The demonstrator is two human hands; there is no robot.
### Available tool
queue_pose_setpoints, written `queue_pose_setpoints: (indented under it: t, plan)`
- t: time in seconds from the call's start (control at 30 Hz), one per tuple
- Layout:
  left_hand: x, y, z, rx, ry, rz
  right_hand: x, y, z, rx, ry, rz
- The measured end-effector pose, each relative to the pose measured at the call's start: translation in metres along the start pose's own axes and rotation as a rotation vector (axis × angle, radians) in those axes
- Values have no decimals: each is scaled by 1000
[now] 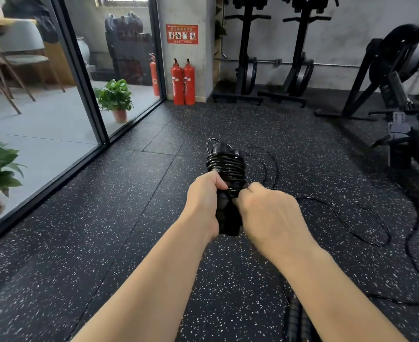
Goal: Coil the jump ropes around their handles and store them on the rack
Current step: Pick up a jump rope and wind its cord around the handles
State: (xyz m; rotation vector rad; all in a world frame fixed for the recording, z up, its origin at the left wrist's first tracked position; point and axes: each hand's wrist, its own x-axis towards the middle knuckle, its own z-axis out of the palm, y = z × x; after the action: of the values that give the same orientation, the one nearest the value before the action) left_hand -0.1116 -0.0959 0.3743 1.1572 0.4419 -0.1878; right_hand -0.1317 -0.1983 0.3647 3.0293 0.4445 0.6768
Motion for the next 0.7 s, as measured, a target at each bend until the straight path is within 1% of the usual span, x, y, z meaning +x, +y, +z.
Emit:
queue_pose_setpoints:
  t: [0.07,0.13,0.23,0.37,0.47,0.57,0.7]
  plan:
    - [-1,1,-1,4,-8,6,-1,7,2,54,20,-61]
    - [-1,0,-2,25,-8,10,0,13,3,138,91,-106]
    - [1,-1,-3,27,-3,10,0,19,9,220,134,-123]
    - [2,0,-5,21,-16,11,2,18,3,257,10,-107]
    - [2,0,-6,28,-51,11,3,20,-6,326,-76,-38]
    - [0,-1,-6,25,-93,-1,3,16,-10,332,-85,29]
    - [0,-2,-5,36,-79,1,3,10,-12,309,-79,84]
